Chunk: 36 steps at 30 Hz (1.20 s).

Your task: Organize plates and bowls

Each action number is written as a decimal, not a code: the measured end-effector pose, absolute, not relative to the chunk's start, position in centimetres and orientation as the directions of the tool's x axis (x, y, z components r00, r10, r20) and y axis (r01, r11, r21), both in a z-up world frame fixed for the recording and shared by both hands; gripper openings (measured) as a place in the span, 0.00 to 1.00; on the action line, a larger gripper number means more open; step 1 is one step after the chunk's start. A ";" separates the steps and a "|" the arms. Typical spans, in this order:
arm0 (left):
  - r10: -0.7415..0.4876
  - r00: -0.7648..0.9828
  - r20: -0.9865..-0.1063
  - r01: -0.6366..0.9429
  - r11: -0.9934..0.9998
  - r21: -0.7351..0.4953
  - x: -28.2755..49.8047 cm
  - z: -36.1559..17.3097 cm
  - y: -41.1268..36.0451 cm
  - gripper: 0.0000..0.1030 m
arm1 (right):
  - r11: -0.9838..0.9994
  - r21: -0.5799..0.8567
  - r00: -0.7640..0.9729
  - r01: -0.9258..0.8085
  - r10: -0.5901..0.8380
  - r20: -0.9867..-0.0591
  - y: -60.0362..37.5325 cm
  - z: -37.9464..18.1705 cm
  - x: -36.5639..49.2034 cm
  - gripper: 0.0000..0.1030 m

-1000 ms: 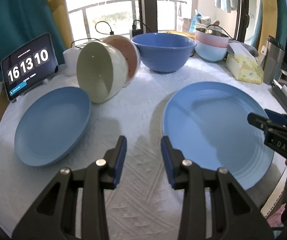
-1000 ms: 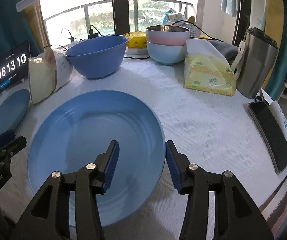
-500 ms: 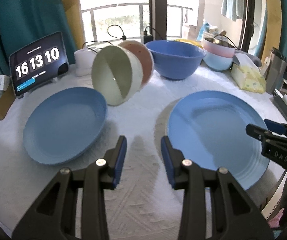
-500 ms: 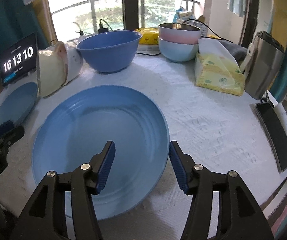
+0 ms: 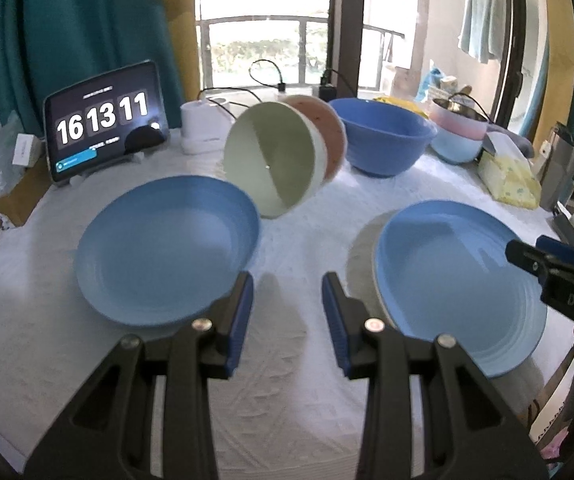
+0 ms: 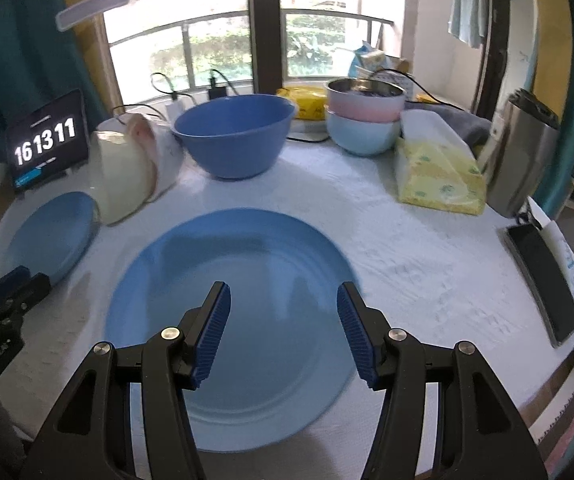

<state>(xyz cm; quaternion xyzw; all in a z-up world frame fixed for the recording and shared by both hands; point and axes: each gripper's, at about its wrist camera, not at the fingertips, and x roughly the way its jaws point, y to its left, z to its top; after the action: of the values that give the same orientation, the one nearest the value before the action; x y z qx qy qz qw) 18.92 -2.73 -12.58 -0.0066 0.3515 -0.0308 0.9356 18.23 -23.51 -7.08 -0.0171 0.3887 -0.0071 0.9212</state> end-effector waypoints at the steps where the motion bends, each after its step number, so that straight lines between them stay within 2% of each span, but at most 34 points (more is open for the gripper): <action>1: -0.060 0.753 -0.656 0.048 0.998 -0.037 18.9 -12.5 -2.4 0.36 | 0.999 -0.033 0.698 -0.013 -0.015 -0.716 -23.1 -7.0 18.3 0.57; 16: -0.016 0.774 -0.633 -0.039 0.997 -0.072 18.9 -12.2 2.0 0.36 | 0.992 -0.006 0.692 -0.123 0.081 -0.717 -18.2 -6.4 19.6 0.57; 36: 0.012 0.781 -0.625 -0.115 0.985 -0.125 19.2 -12.9 7.1 0.38 | 0.976 -0.019 0.671 -0.218 0.136 -0.729 -13.0 -6.8 21.4 0.57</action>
<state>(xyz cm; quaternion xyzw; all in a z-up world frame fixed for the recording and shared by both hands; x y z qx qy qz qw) 19.16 7.15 -12.89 -0.0784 0.3294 0.0338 0.9403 21.44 -13.03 -6.82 -0.0525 0.3939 0.0969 0.9125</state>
